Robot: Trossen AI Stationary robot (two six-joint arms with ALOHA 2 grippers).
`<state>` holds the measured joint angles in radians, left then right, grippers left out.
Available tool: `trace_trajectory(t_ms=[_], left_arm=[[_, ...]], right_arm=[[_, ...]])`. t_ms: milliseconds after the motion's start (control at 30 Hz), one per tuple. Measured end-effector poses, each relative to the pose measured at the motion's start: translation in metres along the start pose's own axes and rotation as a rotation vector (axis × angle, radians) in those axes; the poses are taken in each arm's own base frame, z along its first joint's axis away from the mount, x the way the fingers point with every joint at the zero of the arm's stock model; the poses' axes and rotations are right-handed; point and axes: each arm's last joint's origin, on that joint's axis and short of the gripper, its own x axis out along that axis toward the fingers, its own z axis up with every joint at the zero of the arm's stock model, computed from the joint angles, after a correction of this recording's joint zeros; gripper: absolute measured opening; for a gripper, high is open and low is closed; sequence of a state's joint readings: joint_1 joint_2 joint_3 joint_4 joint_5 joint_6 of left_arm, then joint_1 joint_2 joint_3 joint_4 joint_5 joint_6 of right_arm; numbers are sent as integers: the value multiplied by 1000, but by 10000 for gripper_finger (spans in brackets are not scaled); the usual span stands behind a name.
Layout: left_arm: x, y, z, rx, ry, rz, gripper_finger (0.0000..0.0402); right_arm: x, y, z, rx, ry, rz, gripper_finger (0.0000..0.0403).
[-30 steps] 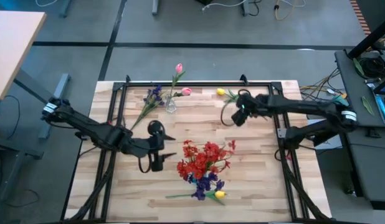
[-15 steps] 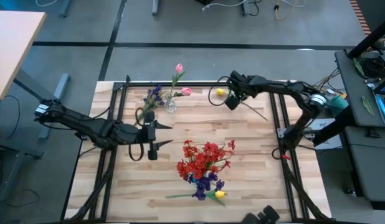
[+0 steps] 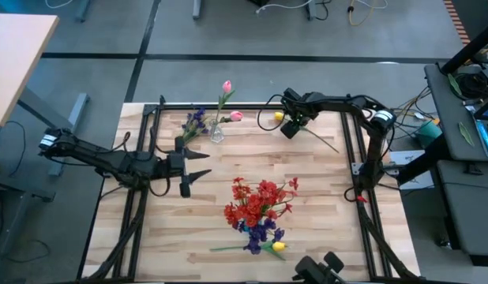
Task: Sort flowers into vase by color
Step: Put the top yellow flower into the transparent vase
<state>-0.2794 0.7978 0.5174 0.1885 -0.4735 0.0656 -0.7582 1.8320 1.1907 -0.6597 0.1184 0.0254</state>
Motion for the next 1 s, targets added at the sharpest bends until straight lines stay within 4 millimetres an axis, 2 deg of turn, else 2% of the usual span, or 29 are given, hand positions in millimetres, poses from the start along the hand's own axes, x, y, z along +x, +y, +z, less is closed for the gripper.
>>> trace_trajectory(t_ms=[267, 367, 467, 600, 733, 867, 1000], left_arm=[[1, 4, 3, -120, -143, 10, 207], [0, 6, 8, -146, -160, 17, 207], [0, 6, 12, -152, -171, 17, 207], [0, 7, 18, -150, -183, 15, 207], [0, 7, 24, -126, -202, -3, 207], [1, 9, 34, -122, -225, 5, 207], [12, 11, 46, -92, -241, -21, 207]], right_arm=[[-1, 1, -4, -10, 13, 42, 25], [-4, 2, -6, -5, 23, 69, 17], [-16, 4, -11, -15, 35, 79, 15], [-57, 6, -16, -23, -65, 87, 14], [-117, 11, -28, -28, -270, 113, 13], [-183, 22, -44, -98, -617, 178, 13], [-236, 39, -61, -239, -998, 387, 13]])
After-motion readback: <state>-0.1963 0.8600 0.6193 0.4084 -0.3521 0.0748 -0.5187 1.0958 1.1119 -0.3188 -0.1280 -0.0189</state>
